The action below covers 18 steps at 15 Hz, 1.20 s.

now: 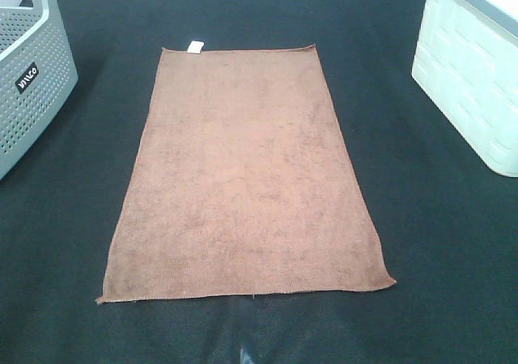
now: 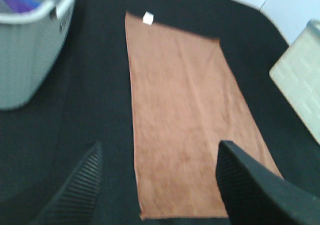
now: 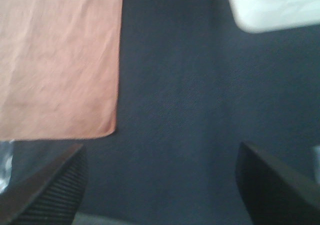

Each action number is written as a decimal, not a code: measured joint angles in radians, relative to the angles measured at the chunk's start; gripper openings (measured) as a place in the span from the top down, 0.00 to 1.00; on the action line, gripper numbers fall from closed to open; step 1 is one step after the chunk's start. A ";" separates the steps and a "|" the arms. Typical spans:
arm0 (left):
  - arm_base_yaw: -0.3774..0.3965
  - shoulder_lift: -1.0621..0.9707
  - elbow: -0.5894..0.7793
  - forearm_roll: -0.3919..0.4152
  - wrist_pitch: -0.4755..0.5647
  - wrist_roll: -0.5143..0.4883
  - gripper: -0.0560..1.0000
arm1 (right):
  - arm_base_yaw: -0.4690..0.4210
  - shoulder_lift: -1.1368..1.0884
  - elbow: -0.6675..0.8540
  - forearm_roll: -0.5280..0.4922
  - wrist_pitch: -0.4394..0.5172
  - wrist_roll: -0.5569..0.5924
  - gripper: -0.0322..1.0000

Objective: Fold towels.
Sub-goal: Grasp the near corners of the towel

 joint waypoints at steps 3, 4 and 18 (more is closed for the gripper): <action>0.000 0.292 0.000 -0.145 -0.002 0.100 0.35 | 0.000 0.220 -0.014 0.126 -0.005 -0.062 0.23; 0.000 0.442 0.000 -0.228 -0.006 0.190 0.35 | 0.000 0.331 -0.014 0.190 -0.007 -0.127 0.23; 0.000 1.340 0.002 -1.035 -0.032 1.130 0.35 | 0.124 0.967 -0.015 0.631 -0.280 -0.511 0.23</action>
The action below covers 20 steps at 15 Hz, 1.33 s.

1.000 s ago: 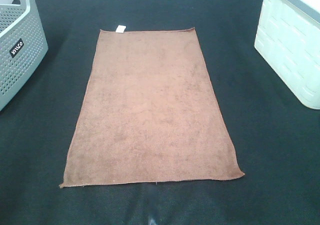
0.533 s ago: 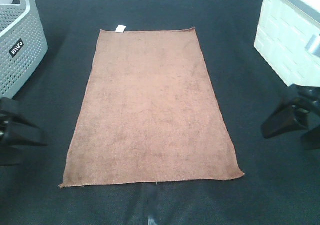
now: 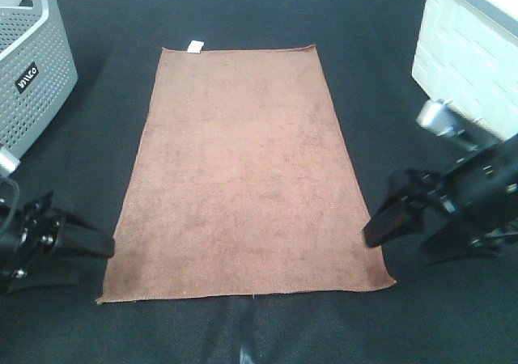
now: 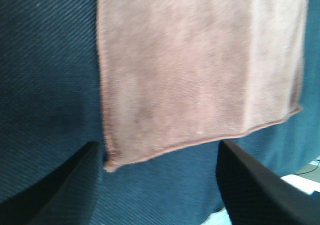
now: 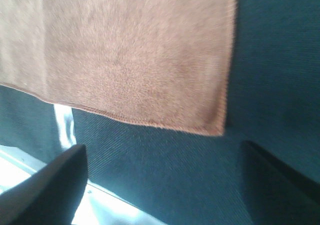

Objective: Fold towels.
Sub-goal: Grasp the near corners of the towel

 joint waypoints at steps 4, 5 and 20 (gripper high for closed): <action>-0.001 0.056 -0.005 -0.016 -0.036 0.018 0.35 | 0.056 0.095 -0.001 0.024 -0.094 -0.003 0.23; -0.001 0.057 -0.011 -0.017 -0.038 0.018 0.35 | 0.056 0.114 -0.001 0.026 -0.109 -0.003 0.23; -0.136 0.244 -0.170 -0.048 0.029 0.085 0.50 | 0.056 0.259 -0.012 0.369 -0.132 -0.322 0.43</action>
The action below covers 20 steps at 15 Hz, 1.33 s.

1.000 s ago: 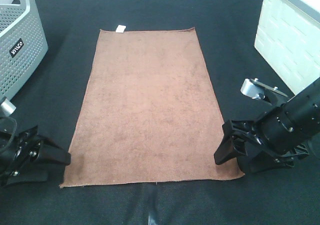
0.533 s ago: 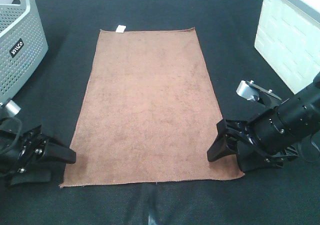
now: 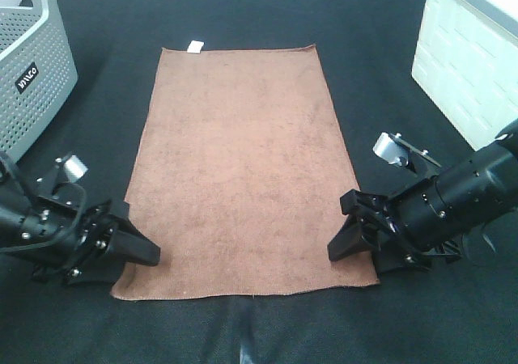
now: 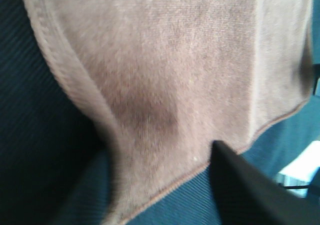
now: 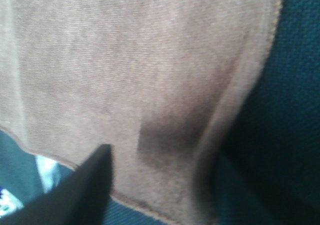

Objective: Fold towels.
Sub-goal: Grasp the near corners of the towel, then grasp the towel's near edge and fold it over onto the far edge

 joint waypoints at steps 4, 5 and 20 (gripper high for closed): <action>-0.008 0.008 -0.006 0.020 -0.065 0.000 0.92 | 0.000 0.016 0.000 -0.001 -0.043 -0.004 0.91; -0.008 0.008 -0.006 0.020 -0.065 0.000 0.94 | 0.000 0.016 0.000 0.000 -0.045 -0.004 0.97; -0.008 -0.236 0.148 0.251 -0.032 -0.135 0.95 | 0.000 -0.233 0.202 -0.057 -0.006 0.075 0.97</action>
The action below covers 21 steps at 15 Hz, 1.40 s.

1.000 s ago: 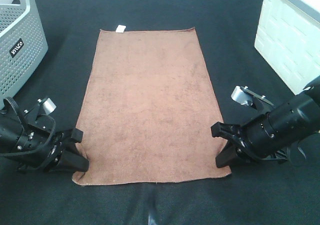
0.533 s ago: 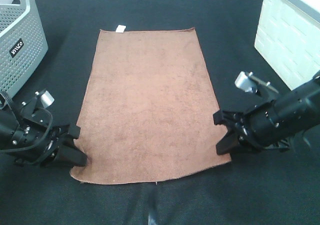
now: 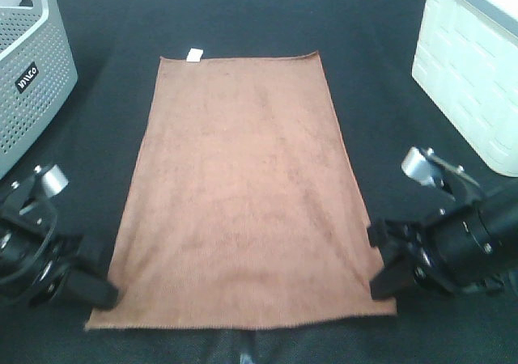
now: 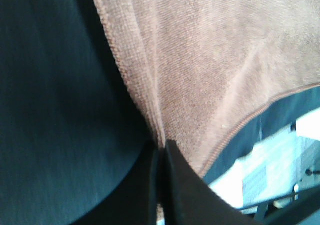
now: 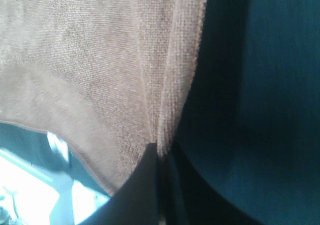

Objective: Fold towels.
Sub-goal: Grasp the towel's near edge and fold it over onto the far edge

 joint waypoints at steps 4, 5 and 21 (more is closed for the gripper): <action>0.000 -0.095 0.080 0.081 0.007 -0.070 0.95 | 0.000 -0.049 0.090 0.001 -0.001 -0.002 0.97; 0.000 -0.112 0.090 0.104 0.008 -0.096 0.95 | 0.000 -0.062 0.110 0.001 -0.001 -0.002 0.97; 0.000 0.062 -0.421 0.090 -0.108 -0.207 0.95 | 0.000 0.227 -0.662 -0.228 0.131 0.195 0.97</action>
